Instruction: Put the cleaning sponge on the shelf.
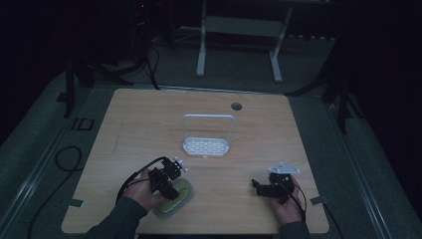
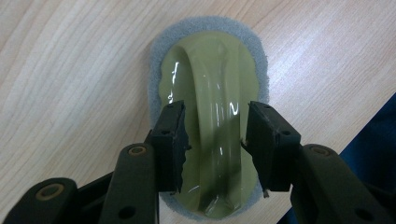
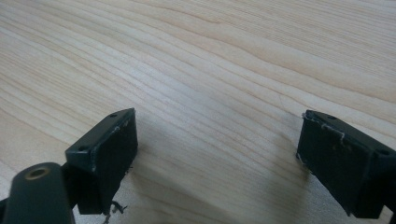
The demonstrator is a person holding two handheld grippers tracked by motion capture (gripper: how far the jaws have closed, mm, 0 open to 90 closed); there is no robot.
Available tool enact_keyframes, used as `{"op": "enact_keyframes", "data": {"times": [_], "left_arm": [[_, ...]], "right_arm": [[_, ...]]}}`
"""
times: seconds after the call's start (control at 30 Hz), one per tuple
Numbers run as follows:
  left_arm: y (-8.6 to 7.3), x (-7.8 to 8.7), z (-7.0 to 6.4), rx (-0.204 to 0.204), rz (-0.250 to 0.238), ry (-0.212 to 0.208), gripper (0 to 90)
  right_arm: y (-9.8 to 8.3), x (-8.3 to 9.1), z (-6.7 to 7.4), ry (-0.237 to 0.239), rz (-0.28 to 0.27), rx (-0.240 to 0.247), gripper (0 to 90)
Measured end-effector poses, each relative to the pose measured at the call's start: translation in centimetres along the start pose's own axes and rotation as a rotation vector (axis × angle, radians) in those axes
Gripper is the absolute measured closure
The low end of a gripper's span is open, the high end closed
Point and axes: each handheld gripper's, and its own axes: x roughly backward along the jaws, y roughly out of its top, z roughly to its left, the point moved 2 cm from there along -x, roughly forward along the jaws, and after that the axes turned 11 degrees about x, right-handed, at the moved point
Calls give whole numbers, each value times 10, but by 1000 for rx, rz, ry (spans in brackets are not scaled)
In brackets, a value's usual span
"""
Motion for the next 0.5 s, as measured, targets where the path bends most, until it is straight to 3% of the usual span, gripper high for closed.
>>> {"op": "enact_keyframes", "data": {"times": [0.5], "left_arm": [[3,-5,-1,-20,67,0,673]], "right_arm": [[0,0,0,0,0,0,119]]}}
